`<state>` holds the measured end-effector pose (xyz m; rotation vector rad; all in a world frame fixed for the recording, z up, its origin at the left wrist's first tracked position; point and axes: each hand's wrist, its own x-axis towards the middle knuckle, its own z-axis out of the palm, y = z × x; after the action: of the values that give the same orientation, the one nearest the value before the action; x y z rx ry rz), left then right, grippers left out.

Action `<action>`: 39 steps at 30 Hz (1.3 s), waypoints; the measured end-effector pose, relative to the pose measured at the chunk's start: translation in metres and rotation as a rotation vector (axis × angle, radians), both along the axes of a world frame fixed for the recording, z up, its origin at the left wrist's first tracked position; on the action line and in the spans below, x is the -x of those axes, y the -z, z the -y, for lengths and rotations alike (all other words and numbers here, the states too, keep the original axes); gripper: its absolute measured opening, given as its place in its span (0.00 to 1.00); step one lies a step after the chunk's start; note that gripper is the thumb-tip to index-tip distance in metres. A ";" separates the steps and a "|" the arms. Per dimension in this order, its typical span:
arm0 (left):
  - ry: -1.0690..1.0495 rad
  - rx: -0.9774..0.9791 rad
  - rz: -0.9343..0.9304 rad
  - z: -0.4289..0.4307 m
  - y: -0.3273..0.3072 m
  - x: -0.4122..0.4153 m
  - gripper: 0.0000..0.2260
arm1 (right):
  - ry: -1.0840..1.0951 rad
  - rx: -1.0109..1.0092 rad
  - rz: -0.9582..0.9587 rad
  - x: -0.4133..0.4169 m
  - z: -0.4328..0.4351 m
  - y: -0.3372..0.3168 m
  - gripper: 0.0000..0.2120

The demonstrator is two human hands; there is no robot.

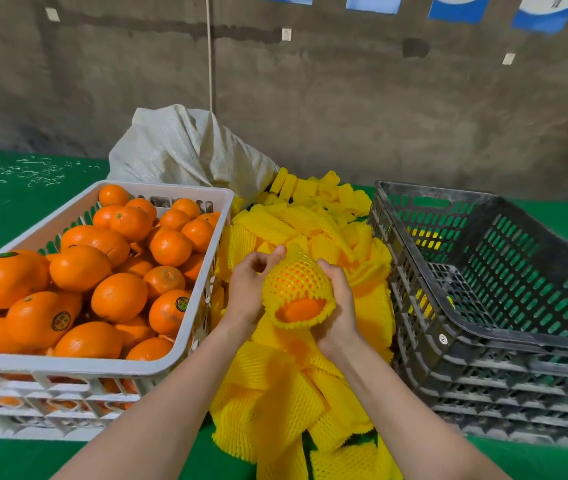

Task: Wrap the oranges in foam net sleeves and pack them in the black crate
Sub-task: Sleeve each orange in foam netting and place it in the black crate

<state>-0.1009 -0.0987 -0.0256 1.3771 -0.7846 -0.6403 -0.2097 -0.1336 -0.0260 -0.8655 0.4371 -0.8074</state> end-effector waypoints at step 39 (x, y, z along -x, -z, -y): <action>0.466 0.081 0.602 0.075 -0.046 0.127 0.12 | 0.720 0.878 -1.143 0.173 0.135 -0.082 0.26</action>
<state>-0.2280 -0.1740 0.0206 1.3302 -1.6277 -0.5374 -0.3826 -0.2690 0.0562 -2.0554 1.5215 -1.1195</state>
